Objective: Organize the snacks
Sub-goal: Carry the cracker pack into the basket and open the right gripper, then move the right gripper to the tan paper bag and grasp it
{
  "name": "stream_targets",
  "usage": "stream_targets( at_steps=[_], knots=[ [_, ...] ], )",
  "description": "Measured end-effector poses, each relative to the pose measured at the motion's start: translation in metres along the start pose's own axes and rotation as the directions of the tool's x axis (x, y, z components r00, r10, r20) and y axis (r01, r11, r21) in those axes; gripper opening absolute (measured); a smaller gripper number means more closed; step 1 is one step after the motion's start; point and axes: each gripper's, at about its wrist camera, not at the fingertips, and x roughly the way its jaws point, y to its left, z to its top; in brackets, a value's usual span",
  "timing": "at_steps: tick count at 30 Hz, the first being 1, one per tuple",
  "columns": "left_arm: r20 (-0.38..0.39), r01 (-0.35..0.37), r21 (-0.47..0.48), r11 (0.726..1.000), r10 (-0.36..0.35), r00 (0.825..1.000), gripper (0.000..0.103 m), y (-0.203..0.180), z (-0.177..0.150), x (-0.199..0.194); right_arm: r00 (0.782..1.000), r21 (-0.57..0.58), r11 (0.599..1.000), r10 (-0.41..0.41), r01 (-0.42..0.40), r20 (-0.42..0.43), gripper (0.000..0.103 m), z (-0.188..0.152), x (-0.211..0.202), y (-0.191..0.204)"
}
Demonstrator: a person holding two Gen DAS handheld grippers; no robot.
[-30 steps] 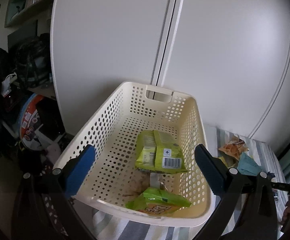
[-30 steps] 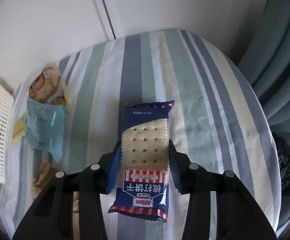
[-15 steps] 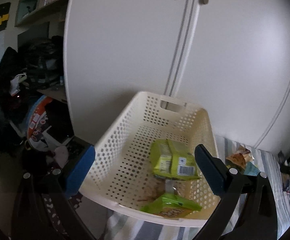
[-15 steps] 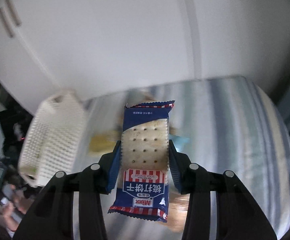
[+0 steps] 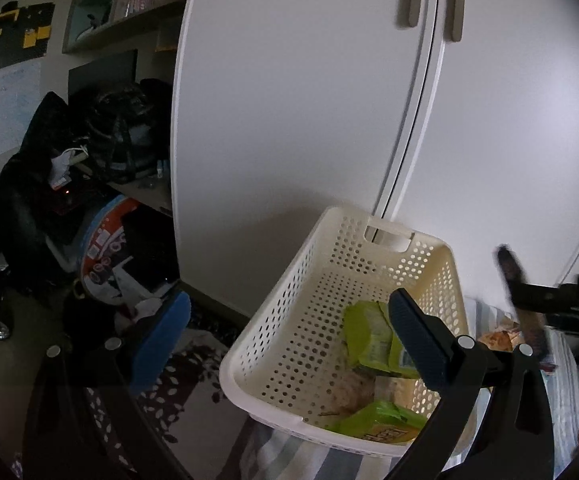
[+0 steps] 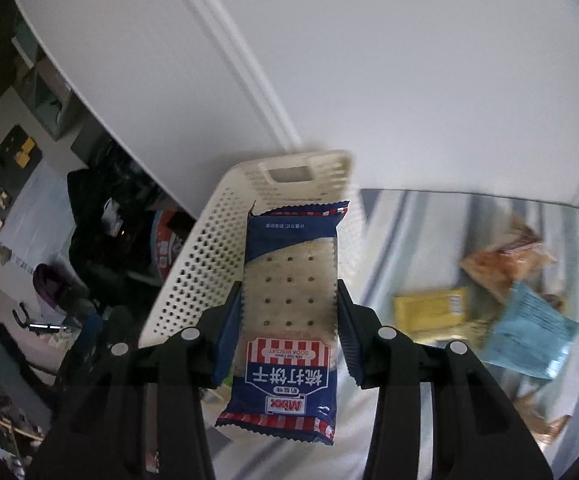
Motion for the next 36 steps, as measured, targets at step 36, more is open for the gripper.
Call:
stream_targets(
  at_steps=[36],
  knots=[
    [-0.014, 0.116, 0.131, 0.985, -0.116, 0.993, 0.101, -0.059, -0.017, -0.012, 0.982, 0.091, 0.98, -0.183, 0.178, 0.047, 0.073, -0.042, -0.057, -0.085]
  ],
)
